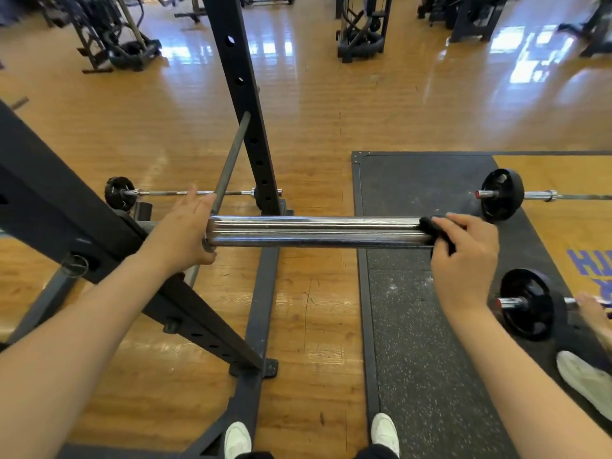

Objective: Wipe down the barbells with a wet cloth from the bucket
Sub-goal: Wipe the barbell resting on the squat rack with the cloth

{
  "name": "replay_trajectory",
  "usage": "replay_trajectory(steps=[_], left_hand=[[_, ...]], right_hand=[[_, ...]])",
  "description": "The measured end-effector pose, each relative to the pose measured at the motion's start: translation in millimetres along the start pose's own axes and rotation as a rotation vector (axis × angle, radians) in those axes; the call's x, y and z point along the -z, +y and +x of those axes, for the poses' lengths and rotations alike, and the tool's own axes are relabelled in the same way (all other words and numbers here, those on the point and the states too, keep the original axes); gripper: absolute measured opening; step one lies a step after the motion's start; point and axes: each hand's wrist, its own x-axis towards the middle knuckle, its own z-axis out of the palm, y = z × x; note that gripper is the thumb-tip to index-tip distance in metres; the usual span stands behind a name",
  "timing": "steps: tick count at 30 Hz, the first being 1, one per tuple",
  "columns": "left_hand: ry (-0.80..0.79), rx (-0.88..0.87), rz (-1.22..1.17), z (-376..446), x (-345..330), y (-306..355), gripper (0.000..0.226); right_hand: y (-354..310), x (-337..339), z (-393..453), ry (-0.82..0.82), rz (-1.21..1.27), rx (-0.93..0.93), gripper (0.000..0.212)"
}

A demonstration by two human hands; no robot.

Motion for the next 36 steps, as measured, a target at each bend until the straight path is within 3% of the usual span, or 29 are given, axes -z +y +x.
replay_trajectory(steps=[4, 10, 14, 20, 28, 36], left_hand=[[0.009, -0.024, -0.007, 0.9, 2.9, -1.5, 0.097], [-0.044, -0.054, 0.061, 5.4, 1.1, -10.5, 0.099], [-0.045, -0.056, 0.059, 5.1, 3.3, -8.9, 0.101], [-0.078, -0.077, 0.083, 6.5, 7.7, -7.5, 0.102], [-0.092, -0.086, 0.082, 6.7, 8.7, -6.8, 0.103], [-0.079, -0.085, 0.072, 6.2, 5.8, -9.2, 0.104]], right_hand=[[12.4, 4.0, -32.6, -0.005, -0.036, 0.124, 0.032], [9.1, -5.2, -7.2, 0.065, -0.028, 0.120, 0.027], [20.4, -1.5, -24.0, 0.028, -0.040, 0.201, 0.029], [17.8, 2.8, -15.9, 0.067, -0.003, 0.074, 0.028], [27.3, 10.6, -29.7, -0.042, 0.045, 0.112, 0.030], [7.3, 1.5, -14.2, 0.000, 0.020, 0.069, 0.029]])
